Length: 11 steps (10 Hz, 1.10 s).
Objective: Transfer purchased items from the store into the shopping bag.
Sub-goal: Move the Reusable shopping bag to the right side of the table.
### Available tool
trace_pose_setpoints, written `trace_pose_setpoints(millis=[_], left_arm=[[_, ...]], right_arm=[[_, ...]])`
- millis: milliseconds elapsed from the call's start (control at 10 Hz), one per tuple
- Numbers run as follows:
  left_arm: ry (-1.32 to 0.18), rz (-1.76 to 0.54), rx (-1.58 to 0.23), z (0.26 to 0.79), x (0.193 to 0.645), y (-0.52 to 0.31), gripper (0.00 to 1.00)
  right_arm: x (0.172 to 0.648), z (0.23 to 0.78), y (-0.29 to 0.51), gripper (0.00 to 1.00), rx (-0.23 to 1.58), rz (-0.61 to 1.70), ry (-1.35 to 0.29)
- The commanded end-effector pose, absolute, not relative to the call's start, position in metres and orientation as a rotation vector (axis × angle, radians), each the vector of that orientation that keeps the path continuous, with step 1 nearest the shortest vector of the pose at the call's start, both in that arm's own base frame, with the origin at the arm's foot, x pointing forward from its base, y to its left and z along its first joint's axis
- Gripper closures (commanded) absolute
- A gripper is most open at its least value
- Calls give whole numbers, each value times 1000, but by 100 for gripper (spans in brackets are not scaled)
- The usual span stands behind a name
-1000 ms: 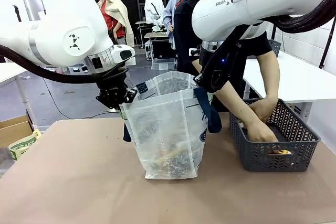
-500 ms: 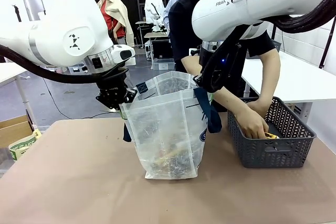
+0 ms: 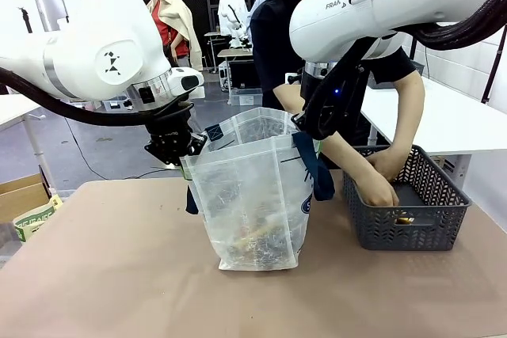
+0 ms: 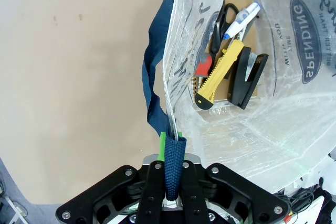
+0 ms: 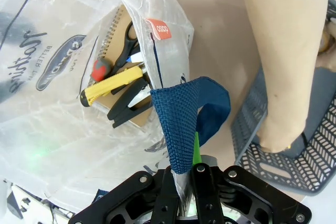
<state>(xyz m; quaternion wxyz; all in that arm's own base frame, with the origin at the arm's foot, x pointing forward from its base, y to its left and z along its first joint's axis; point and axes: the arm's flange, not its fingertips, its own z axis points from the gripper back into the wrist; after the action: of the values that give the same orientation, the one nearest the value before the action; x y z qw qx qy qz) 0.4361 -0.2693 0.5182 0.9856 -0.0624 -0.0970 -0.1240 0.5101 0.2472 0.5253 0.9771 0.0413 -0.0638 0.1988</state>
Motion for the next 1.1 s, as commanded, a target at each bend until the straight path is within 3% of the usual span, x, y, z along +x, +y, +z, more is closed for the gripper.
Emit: trace_pose_setpoints(millis=[0, 1000], left_arm=[[-197, -238, -117, 518, 433, -265, 100], [-197, -238, -117, 518, 433, -265, 100]], right_arm=[[512, 525, 244, 100, 83, 398, -129], [512, 525, 244, 100, 83, 398, -129]])
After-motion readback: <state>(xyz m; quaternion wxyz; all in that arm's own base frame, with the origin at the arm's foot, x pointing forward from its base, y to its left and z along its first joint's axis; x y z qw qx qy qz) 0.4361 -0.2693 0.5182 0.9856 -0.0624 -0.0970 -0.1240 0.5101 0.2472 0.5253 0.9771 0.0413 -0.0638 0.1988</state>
